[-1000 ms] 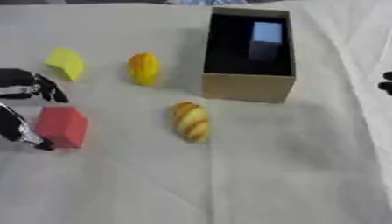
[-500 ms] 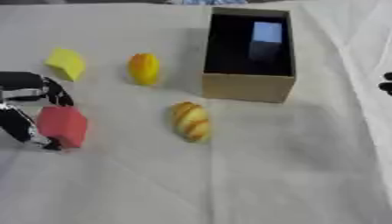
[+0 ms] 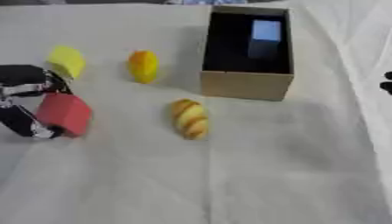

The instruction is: Pick up objects on the table and place them in the box.

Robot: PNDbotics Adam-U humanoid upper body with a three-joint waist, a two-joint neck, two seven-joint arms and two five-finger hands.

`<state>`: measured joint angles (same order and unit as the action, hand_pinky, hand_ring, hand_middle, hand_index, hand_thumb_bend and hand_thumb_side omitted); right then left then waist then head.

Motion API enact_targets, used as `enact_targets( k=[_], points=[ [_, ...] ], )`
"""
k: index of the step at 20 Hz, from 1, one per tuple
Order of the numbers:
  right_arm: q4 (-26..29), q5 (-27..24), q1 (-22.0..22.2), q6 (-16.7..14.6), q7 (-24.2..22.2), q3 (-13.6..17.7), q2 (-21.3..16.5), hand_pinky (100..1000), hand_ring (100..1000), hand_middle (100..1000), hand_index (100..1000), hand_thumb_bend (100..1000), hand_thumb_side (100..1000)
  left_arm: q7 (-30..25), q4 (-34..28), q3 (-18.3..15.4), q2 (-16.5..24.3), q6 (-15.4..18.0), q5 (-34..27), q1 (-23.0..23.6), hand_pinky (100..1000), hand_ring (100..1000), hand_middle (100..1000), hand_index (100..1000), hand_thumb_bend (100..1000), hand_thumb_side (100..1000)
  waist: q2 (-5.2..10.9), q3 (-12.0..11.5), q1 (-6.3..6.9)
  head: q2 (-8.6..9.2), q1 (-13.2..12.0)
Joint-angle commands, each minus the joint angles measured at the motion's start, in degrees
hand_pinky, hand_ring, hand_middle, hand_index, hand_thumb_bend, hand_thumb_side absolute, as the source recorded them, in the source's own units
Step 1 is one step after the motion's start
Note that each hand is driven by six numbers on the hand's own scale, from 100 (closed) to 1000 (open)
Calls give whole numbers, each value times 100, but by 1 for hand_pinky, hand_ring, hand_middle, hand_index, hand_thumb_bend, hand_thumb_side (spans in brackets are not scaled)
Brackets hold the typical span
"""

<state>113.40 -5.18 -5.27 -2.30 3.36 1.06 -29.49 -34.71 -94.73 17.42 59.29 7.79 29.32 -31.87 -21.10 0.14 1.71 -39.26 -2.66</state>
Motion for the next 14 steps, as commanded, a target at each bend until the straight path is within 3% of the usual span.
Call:
enact_targets(
  k=[1, 6, 14],
  points=[
    [119, 10, -31, -29, 37, 76, -148, 886, 789, 766, 890, 100, 737, -13, -504, -239, 303, -5, -177, -200, 750, 666, 602, 743, 314, 334, 164, 7, 18, 3, 37],
    [119, 34, -70, -116, 47, 90, -262, 886, 790, 766, 889, 100, 715, -336, -740, -156, 38, 10, -518, -1022, 758, 670, 611, 754, 295, 391, 246, 5, 63, -38, 95],
    [119, 8, -142, -178, -22, 36, -375, 886, 790, 766, 889, 100, 701, -973, 1131, 382, -1767, 82, -820, -3242, 767, 663, 610, 759, 248, 462, 380, 33, 118, -100, 97]
  ],
)
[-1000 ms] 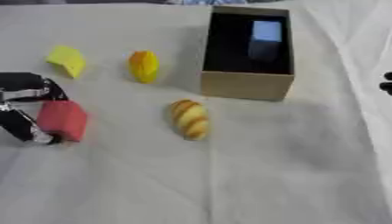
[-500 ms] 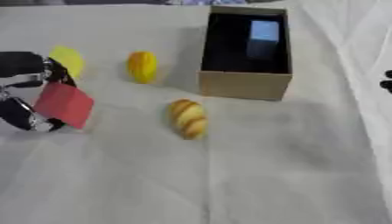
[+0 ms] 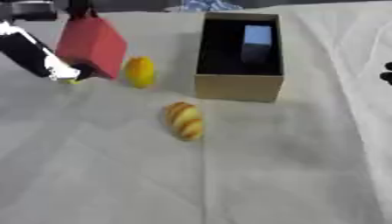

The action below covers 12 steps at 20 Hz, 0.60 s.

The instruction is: Pick up objects on the table and place them in the box.

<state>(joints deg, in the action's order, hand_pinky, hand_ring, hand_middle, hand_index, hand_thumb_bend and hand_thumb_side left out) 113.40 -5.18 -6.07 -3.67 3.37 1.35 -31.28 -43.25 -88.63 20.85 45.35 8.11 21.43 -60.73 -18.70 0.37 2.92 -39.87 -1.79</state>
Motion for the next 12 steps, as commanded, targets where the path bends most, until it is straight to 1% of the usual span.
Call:
enact_targets(
  k=[1, 3, 6, 9, 12],
  points=[
    [119, 1, -76, -46, -34, -1, -204, 886, 790, 766, 889, 100, 701, -131, 786, 49, -593, 81, 6, -541, 767, 661, 609, 759, 246, 467, 147, 24, 6, -38, 6],
    [119, -9, -95, -49, -50, -11, -212, 886, 790, 765, 889, 100, 700, -115, 1235, 43, -986, 155, 94, -822, 766, 657, 606, 759, 238, 480, 154, 58, 22, -31, -9],
    [119, -22, -115, -40, -63, -20, -213, 885, 790, 765, 889, 100, 702, -62, 1698, 7, -1429, 285, 249, -1083, 765, 660, 605, 759, 241, 496, 152, 101, 44, -17, -27],
    [119, -35, -136, -26, -79, -36, -206, 885, 789, 764, 888, 100, 705, -5, 2067, -54, -1772, 348, 447, -1255, 768, 662, 607, 762, 245, 507, 142, 125, 62, -10, -60],
    [119, -43, -151, -12, -91, -47, -203, 884, 789, 764, 888, 100, 707, 15, 2414, -93, -1994, 408, 655, -1381, 771, 669, 613, 764, 264, 509, 128, 146, 83, 2, -92]
  ],
)
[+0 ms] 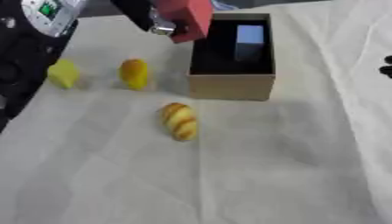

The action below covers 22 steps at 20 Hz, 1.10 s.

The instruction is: Pick up objects on the table and place them in the box.

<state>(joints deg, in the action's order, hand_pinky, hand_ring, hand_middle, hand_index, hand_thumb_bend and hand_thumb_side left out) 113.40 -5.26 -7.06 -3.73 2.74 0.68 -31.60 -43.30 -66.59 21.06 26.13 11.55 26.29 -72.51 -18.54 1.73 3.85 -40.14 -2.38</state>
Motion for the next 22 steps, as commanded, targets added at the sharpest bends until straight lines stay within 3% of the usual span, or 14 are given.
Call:
enact_targets(
  k=[1, 8, 15, 18, 22],
  points=[
    [119, -38, -61, -5, -30, 17, -172, 884, 789, 764, 888, 100, 707, 20, 335, -116, -125, 94, 266, -238, 773, 674, 617, 766, 276, 509, 105, 21, -1, 39, -48],
    [119, -70, -174, 2, -72, -20, -160, 884, 788, 761, 888, 100, 710, 244, 1141, -276, -456, 376, 1104, -391, 784, 697, 638, 778, 320, 502, 36, 184, 88, 132, -165],
    [119, -95, -247, 24, -101, -36, -128, 883, 787, 760, 888, 100, 716, 630, 1541, -515, -647, 600, 1680, -422, 794, 712, 657, 790, 343, 505, -41, 338, 164, 195, -234],
    [119, -103, -251, 40, -98, -31, -117, 883, 786, 759, 888, 100, 720, 672, 1599, -548, -678, 707, 1770, -433, 804, 732, 690, 808, 363, 514, -67, 378, 192, 190, -253],
    [119, -107, -248, 54, -93, -26, -109, 883, 786, 759, 887, 100, 721, 613, 1596, -527, -687, 847, 1801, -435, 839, 799, 795, 883, 472, 585, -76, 402, 215, 171, -250]
  ],
)
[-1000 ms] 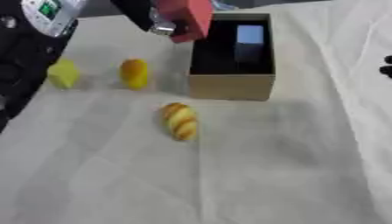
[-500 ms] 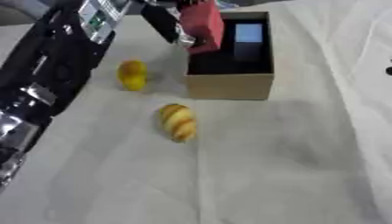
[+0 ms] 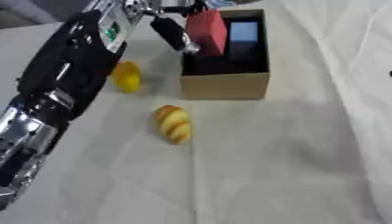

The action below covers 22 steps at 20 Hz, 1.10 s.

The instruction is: Pick up objects on the table and place them in the box.

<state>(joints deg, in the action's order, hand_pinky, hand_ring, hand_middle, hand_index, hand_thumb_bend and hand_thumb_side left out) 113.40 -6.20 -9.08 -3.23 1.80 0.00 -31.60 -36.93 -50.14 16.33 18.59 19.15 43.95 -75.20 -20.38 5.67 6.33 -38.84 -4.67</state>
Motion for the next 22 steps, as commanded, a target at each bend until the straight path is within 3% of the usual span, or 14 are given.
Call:
enact_targets(
  k=[1, 6, 14, 22],
  points=[
    [119, -13, -45, 6, 2, 44, -108, 883, 786, 759, 887, 100, 721, -49, -62, -52, 75, 114, 42, -163, 843, 804, 801, 890, 508, 598, 111, 10, -29, 27, -18],
    [119, -20, -23, 19, 8, 52, -94, 882, 785, 758, 887, 100, 720, -121, -87, -97, 125, 131, 90, -148, 848, 811, 812, 905, 538, 598, 149, 4, -16, -29, -6],
    [119, -29, 43, 27, 32, 73, -83, 882, 785, 759, 887, 100, 714, -127, -277, -134, 295, 72, -315, -65, 837, 786, 778, 892, 486, 583, 247, -84, -65, -142, 9],
    [119, 24, 168, 19, 106, 148, -120, 882, 784, 758, 887, 100, 712, -294, -786, -30, 1603, -14, -877, 383, 841, 795, 785, 870, 523, 564, 302, -333, -92, -219, 149]
  ],
)
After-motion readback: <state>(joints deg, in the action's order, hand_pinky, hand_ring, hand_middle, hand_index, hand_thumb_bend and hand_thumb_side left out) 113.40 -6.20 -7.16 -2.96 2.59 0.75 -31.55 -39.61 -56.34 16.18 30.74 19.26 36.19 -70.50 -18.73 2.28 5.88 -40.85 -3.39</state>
